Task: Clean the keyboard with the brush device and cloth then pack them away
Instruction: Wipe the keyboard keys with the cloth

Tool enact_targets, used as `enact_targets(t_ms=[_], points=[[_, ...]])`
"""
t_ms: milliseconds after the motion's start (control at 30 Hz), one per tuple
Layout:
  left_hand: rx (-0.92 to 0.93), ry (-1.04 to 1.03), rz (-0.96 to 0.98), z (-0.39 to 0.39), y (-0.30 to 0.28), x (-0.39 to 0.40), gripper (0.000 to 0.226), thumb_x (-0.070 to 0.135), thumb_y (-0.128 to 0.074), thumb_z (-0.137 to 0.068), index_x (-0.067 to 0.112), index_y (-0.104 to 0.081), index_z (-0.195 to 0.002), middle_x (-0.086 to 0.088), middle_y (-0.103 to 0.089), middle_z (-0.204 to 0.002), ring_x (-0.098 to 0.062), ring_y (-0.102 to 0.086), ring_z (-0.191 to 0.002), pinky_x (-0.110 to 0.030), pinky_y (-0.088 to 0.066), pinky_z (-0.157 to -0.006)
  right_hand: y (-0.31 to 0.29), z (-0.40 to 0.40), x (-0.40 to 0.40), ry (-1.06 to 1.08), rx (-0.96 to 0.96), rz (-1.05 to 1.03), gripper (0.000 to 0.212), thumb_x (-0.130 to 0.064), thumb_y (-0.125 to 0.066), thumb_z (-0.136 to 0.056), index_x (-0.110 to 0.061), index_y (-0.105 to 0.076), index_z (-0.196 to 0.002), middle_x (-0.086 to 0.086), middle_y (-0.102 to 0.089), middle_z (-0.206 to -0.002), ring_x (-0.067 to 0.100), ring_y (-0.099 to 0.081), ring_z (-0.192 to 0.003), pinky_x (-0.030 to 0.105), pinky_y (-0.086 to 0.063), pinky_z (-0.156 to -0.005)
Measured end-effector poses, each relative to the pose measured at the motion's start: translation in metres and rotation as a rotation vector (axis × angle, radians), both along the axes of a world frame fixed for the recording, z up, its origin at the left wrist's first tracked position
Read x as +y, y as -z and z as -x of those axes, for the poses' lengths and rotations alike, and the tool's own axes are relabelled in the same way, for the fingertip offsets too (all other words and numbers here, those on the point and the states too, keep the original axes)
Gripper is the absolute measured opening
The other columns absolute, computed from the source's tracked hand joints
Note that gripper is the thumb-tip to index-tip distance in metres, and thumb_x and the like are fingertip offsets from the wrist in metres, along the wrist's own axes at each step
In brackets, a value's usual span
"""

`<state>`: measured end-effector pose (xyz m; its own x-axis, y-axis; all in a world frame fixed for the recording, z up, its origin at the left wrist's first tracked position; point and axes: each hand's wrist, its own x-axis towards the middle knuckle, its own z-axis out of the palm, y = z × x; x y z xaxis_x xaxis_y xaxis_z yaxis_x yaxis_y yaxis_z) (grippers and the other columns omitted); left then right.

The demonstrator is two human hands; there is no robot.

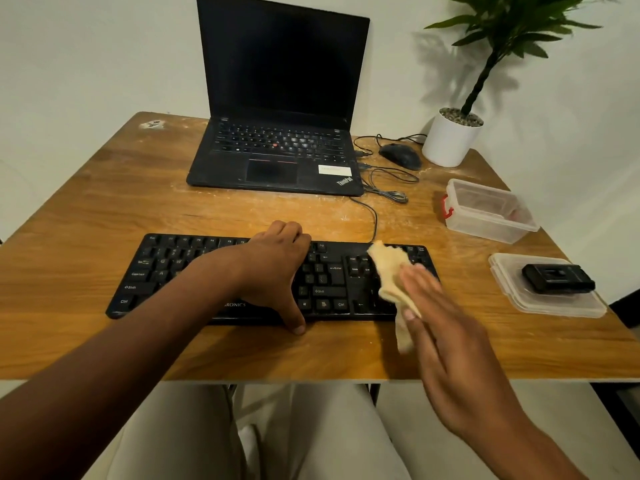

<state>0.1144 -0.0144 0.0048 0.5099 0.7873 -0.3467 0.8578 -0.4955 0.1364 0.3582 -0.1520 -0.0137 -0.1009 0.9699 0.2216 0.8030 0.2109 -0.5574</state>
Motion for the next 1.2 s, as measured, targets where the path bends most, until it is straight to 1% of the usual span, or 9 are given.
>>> enact_targets(t_ms=[100,200,400,500,667,767,833,1000,1200], points=[[-0.002,-0.004,0.006,0.0,-0.001,0.0,0.136,0.068,-0.09,-0.059,0.018,-0.016,-0.162,0.001,-0.022,-0.156,-0.021,-0.02,-0.145,-0.042,-0.03,-0.123,-0.001,0.021,0.022,0.011,-0.046,-0.076,0.054,-0.03,-0.036,-0.109,-0.029,-0.025,-0.161,-0.02,-0.014,-0.167,-0.009,0.0,-0.154,0.014,-0.006,-0.124],[0.006,0.001,-0.006,0.0,0.0,0.0,0.136,0.068,-0.09,-0.058,0.019,-0.017,-0.162,0.002,-0.022,-0.155,-0.021,-0.02,-0.144,-0.042,-0.03,-0.122,0.026,0.04,0.022,-0.152,-0.213,-0.022,0.056,-0.023,-0.032,-0.109,-0.023,-0.021,-0.164,-0.014,-0.009,-0.171,0.001,0.01,-0.156,0.028,-0.008,-0.127],[0.0,0.0,-0.005,0.001,0.003,0.002,0.137,0.07,-0.089,-0.057,0.019,-0.017,-0.162,0.001,-0.021,-0.156,-0.021,-0.019,-0.146,-0.044,-0.03,-0.124,0.049,-0.009,0.012,-0.136,-0.502,-0.04,0.082,-0.008,-0.06,-0.09,-0.017,-0.024,-0.163,0.0,-0.02,-0.171,0.019,-0.005,-0.16,0.046,-0.022,-0.122],[0.006,0.001,0.002,0.001,0.001,0.001,0.138,0.069,-0.089,-0.059,0.018,-0.015,-0.163,0.0,-0.019,-0.159,-0.022,-0.017,-0.148,-0.043,-0.028,-0.124,0.04,-0.025,0.013,-0.1,-0.484,-0.006,0.072,-0.016,-0.045,-0.095,-0.025,-0.022,-0.162,-0.006,-0.017,-0.171,0.012,0.0,-0.159,0.036,-0.01,-0.124],[-0.001,-0.005,0.001,0.0,-0.002,-0.001,0.138,0.068,-0.09,-0.059,0.017,-0.015,-0.163,0.0,-0.02,-0.159,-0.023,-0.018,-0.148,-0.043,-0.027,-0.126,0.003,-0.024,0.035,0.096,-0.197,-0.077,0.06,-0.016,-0.042,-0.102,-0.023,-0.032,-0.16,-0.006,-0.028,-0.166,0.01,-0.02,-0.155,0.037,-0.023,-0.126],[0.005,-0.01,0.0,0.0,-0.002,-0.001,0.139,0.068,-0.09,-0.058,0.017,-0.014,-0.163,-0.001,-0.019,-0.16,-0.022,-0.018,-0.148,-0.043,-0.027,-0.125,0.016,0.006,0.034,-0.065,-0.215,-0.038,0.064,-0.012,-0.041,-0.104,-0.029,-0.018,-0.161,-0.017,-0.009,-0.167,-0.009,0.007,-0.153,0.018,-0.001,-0.124],[0.001,-0.011,-0.003,0.001,-0.001,-0.001,0.139,0.068,-0.09,-0.058,0.018,-0.014,-0.163,0.0,-0.02,-0.158,-0.022,-0.019,-0.147,-0.043,-0.028,-0.124,0.035,0.015,0.026,-0.192,-0.348,-0.016,0.072,-0.004,-0.048,-0.1,-0.026,-0.019,-0.163,-0.015,-0.007,-0.168,-0.006,0.016,-0.153,0.021,0.004,-0.122],[0.001,-0.006,0.005,0.001,0.001,0.001,0.139,0.069,-0.09,-0.058,0.017,-0.014,-0.163,0.0,-0.02,-0.159,-0.022,-0.018,-0.148,-0.044,-0.029,-0.125,0.033,-0.025,0.026,-0.176,-0.409,-0.036,0.064,-0.012,-0.044,-0.096,-0.025,-0.033,-0.158,-0.008,-0.028,-0.166,0.012,-0.01,-0.158,0.041,-0.017,-0.124],[-0.003,-0.002,0.004,0.002,0.0,0.0,0.139,0.067,-0.09,-0.06,0.017,-0.013,-0.163,-0.001,-0.018,-0.161,-0.023,-0.016,-0.149,-0.043,-0.026,-0.125,-0.01,-0.053,0.042,0.085,0.006,-0.044,0.047,-0.013,-0.051,-0.105,-0.029,-0.053,-0.149,-0.004,-0.054,-0.152,0.015,-0.047,-0.142,0.042,-0.041,-0.116]])
